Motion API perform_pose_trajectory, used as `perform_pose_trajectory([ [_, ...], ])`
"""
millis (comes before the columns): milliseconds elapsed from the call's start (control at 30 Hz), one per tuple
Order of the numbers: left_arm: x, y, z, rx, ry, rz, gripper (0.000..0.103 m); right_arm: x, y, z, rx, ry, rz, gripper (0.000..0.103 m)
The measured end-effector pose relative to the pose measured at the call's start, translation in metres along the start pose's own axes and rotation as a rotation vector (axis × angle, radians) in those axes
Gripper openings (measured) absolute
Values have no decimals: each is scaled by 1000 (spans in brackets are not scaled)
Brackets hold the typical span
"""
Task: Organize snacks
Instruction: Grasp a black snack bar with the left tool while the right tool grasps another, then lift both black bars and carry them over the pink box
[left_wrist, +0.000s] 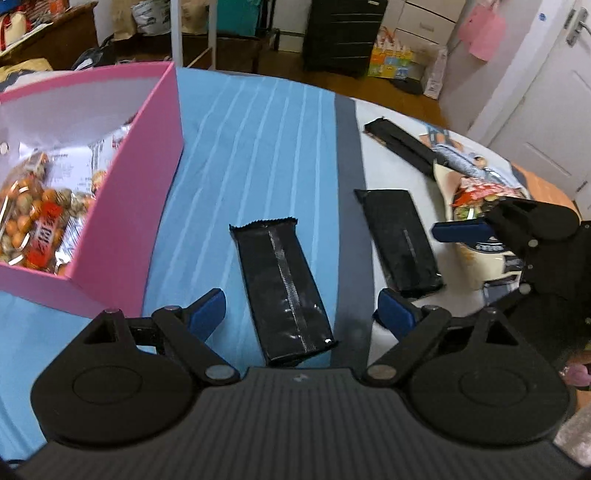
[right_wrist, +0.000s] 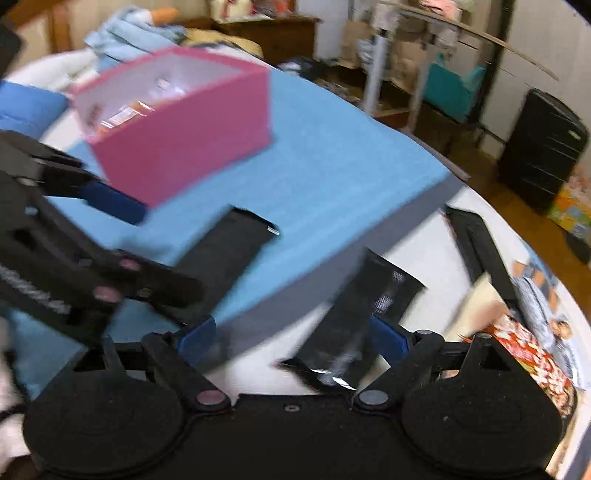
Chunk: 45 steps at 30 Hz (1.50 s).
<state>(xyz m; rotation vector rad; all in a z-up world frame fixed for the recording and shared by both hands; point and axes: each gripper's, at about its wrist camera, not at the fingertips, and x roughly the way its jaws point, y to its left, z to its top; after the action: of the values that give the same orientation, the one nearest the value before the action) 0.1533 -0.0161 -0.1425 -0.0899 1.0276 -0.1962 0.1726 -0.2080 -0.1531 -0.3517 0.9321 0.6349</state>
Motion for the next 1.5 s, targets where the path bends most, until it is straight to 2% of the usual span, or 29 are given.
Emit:
perform_pose_trajectory([
  [200, 31, -4, -3, -2, 2, 97, 90, 26, -22, -8, 131, 56, -33, 92],
  [300, 45, 4, -6, -44, 1, 141, 90, 27, -20, -10, 125, 25, -35, 92],
  [400, 53, 11, -8, -68, -3, 149, 91, 27, -16, -14, 110, 11, -45, 91],
  [433, 53, 10, -8, -55, -16, 157, 91, 28, -15, -14, 105, 3, -47, 88],
  [467, 54, 7, -8, -35, -20, 166, 90, 29, -18, -15, 108, -7, -48, 81],
  [500, 54, 4, -9, -19, -24, 173, 89, 28, -20, -16, 111, -14, -51, 78],
  [533, 53, 2, -9, -8, -35, 168, 84, 26, -19, -16, 94, -20, -66, 69],
  [567, 52, 0, -9, 15, -37, 159, 80, 26, -17, -16, 75, -29, -75, 67],
  [600, 51, -4, -8, 45, -30, 159, 76, 25, -16, -16, 64, -37, -78, 66],
  [667, 49, -13, -10, 113, -35, 169, 57, 26, -17, -15, 68, -33, -59, 66],
  [767, 47, -20, -12, 160, -35, 195, 54, 26, -18, -14, 52, -27, -59, 66],
  [833, 46, -16, -10, 134, -30, 201, 53, 27, -18, -14, 45, -20, -63, 66],
  [900, 46, -10, -7, 105, -24, 212, 54, 30, -21, -13, 75, -6, -81, 71],
  [933, 46, -7, -6, 89, -22, 217, 56, 32, -24, -12, 102, 2, -86, 79],
  [967, 48, -3, -4, 70, -10, 216, 59, 33, -28, -12, 128, 9, -92, 81],
  [1000, 52, 1, -2, 54, 7, 203, 61, 34, -31, -12, 143, 8, -86, 81],
  [1067, 55, 9, 0, 12, 21, 203, 76, 36, -34, -12, 159, -7, -85, 81],
  [1100, 57, 11, 1, 2, 27, 200, 77, 37, -34, -13, 160, -16, -89, 81],
  [1133, 58, 13, 2, -9, 34, 191, 78, 38, -33, -13, 160, -27, -96, 77],
  [1167, 58, 13, 3, -15, 37, 188, 78, 39, -32, -13, 157, -38, -99, 64],
  [1200, 59, 14, 3, -20, 38, 187, 78, 38, -32, -11, 151, -44, -92, 60],
  [1233, 58, 14, 3, -23, 35, 186, 76, 37, -31, -9, 151, -40, -92, 59],
  [1333, 54, 13, 2, -6, 19, 179, 53, 36, -31, -8, 160, -27, -92, 59],
  [1500, 51, 18, 4, -15, 24, 152, 51, 32, -28, -4, 156, -8, -107, 59],
])
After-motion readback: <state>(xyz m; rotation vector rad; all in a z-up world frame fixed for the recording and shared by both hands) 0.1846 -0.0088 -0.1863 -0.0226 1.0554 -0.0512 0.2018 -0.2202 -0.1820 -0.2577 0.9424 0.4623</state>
